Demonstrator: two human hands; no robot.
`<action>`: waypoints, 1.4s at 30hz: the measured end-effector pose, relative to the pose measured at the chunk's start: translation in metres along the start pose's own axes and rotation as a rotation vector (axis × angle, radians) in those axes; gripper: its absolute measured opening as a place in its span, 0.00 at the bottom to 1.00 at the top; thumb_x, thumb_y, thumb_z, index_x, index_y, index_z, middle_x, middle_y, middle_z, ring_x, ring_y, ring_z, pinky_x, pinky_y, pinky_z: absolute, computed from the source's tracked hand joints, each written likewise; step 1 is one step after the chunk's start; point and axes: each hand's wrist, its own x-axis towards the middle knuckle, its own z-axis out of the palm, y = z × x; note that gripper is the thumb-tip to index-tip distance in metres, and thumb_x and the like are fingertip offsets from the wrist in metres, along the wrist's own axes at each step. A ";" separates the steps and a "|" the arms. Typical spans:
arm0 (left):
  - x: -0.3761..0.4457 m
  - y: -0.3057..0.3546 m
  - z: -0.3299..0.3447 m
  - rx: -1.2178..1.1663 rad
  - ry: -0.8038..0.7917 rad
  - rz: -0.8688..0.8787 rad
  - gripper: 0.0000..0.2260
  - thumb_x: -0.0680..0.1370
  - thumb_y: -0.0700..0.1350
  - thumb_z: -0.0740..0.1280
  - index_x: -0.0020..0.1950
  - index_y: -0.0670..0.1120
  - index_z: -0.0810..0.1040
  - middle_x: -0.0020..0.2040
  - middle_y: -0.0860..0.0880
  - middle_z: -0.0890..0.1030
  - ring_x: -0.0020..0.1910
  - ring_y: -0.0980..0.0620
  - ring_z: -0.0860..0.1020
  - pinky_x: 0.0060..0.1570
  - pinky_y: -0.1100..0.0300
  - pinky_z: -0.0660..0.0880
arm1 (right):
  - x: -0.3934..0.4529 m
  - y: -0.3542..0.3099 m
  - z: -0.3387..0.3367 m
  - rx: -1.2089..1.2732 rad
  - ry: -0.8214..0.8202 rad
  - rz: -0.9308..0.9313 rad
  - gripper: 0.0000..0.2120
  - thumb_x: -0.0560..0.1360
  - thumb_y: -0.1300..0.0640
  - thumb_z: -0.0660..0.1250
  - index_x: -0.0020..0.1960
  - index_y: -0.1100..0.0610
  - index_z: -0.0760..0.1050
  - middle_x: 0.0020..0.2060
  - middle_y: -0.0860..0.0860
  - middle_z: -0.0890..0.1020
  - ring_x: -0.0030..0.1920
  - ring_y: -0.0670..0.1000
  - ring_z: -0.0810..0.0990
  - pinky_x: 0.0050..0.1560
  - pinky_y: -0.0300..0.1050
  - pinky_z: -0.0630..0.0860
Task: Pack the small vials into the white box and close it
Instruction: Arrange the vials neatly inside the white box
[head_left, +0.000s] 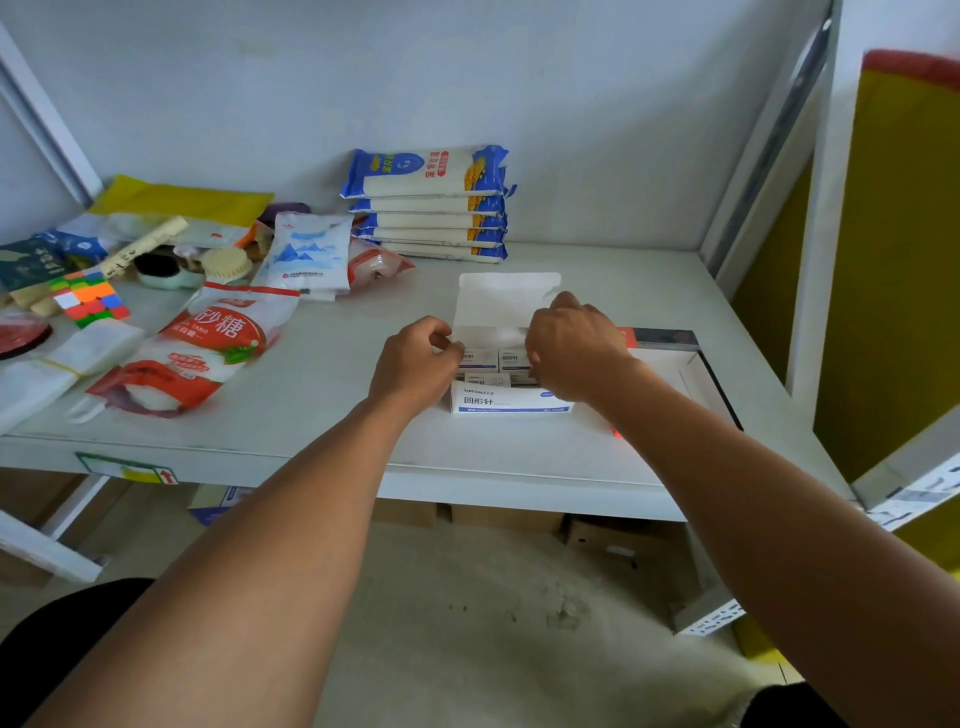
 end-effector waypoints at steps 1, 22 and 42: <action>-0.001 0.001 0.000 0.007 0.002 0.000 0.10 0.78 0.47 0.65 0.57 0.46 0.77 0.56 0.49 0.81 0.47 0.51 0.77 0.34 0.70 0.67 | 0.001 -0.001 0.001 0.023 -0.023 0.018 0.14 0.73 0.56 0.70 0.58 0.58 0.78 0.47 0.53 0.79 0.55 0.55 0.73 0.49 0.47 0.74; 0.006 -0.013 -0.010 0.068 0.040 0.021 0.11 0.80 0.47 0.59 0.53 0.46 0.79 0.53 0.48 0.82 0.48 0.49 0.77 0.46 0.59 0.69 | 0.014 0.024 -0.020 0.438 -0.059 0.256 0.13 0.72 0.63 0.60 0.47 0.57 0.82 0.45 0.54 0.83 0.46 0.55 0.80 0.49 0.45 0.78; 0.001 -0.013 0.000 0.062 -0.055 0.063 0.08 0.79 0.49 0.60 0.54 0.48 0.74 0.54 0.51 0.81 0.46 0.48 0.81 0.32 0.67 0.72 | 0.012 -0.016 -0.012 -0.055 -0.246 0.410 0.15 0.73 0.49 0.67 0.57 0.52 0.75 0.54 0.54 0.76 0.60 0.57 0.67 0.46 0.47 0.63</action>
